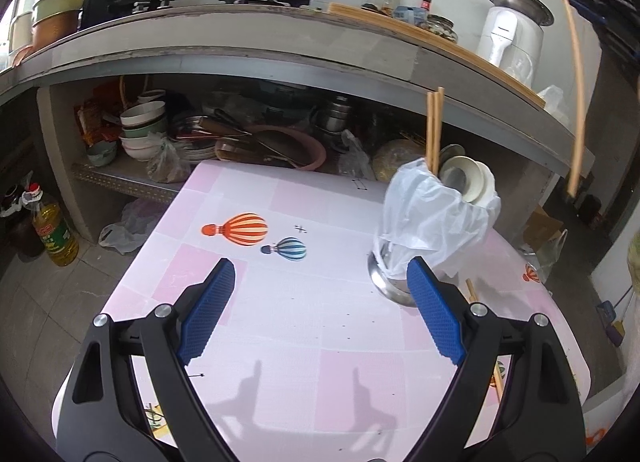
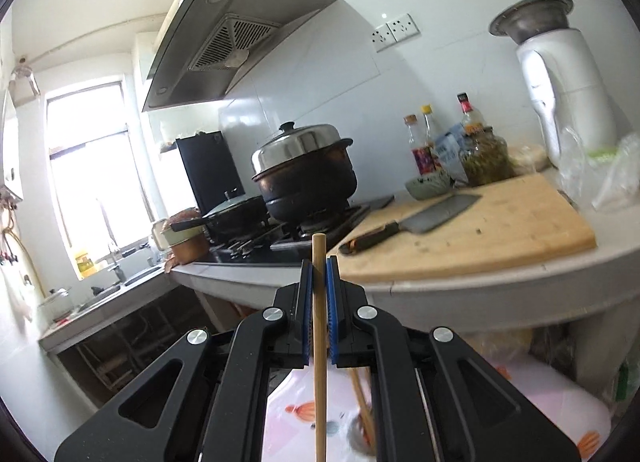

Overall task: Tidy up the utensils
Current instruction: 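Carry the right tool's chopstick over the bagged holder and lower it in, then open the right tool to release the chopstick into the holder, then move the left tool toward the loose chopsticks while the right tool withdraws from the holder, then close the left tool on one loose wooden chopstick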

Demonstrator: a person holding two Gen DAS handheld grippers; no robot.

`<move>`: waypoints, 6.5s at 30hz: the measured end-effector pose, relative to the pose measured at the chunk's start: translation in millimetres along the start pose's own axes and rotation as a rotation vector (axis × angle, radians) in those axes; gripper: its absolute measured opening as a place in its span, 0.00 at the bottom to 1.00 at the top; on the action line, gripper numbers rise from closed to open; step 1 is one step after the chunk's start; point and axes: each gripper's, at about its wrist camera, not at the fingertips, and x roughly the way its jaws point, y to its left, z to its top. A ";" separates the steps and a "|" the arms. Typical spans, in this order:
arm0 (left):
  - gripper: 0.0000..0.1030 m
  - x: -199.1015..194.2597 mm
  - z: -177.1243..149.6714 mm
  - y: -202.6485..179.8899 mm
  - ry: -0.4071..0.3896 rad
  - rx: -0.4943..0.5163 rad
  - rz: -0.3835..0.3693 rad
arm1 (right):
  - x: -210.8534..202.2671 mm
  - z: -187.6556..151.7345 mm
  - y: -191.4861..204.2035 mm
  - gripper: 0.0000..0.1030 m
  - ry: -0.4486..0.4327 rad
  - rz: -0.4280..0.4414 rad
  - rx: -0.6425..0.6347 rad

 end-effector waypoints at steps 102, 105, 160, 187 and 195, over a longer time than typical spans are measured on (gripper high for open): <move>0.81 -13.3 -26.6 12.8 0.048 -0.028 -0.018 | -66.6 -193.6 -73.7 0.42 0.279 -0.347 0.113; 0.81 -4.1 -34.9 3.6 0.091 -0.004 -0.023 | -98.0 -230.6 -90.0 0.42 0.323 -0.426 0.191; 0.81 64.4 -91.7 -121.5 0.273 0.231 -0.096 | -137.4 -321.0 -123.7 0.43 0.522 -0.501 0.298; 0.30 148.1 -98.8 -227.0 0.375 0.414 -0.208 | -139.6 -319.3 -132.3 0.43 0.521 -0.514 0.308; 0.24 156.6 -101.2 -230.4 0.392 0.409 -0.195 | -139.0 -320.1 -132.9 0.43 0.522 -0.512 0.308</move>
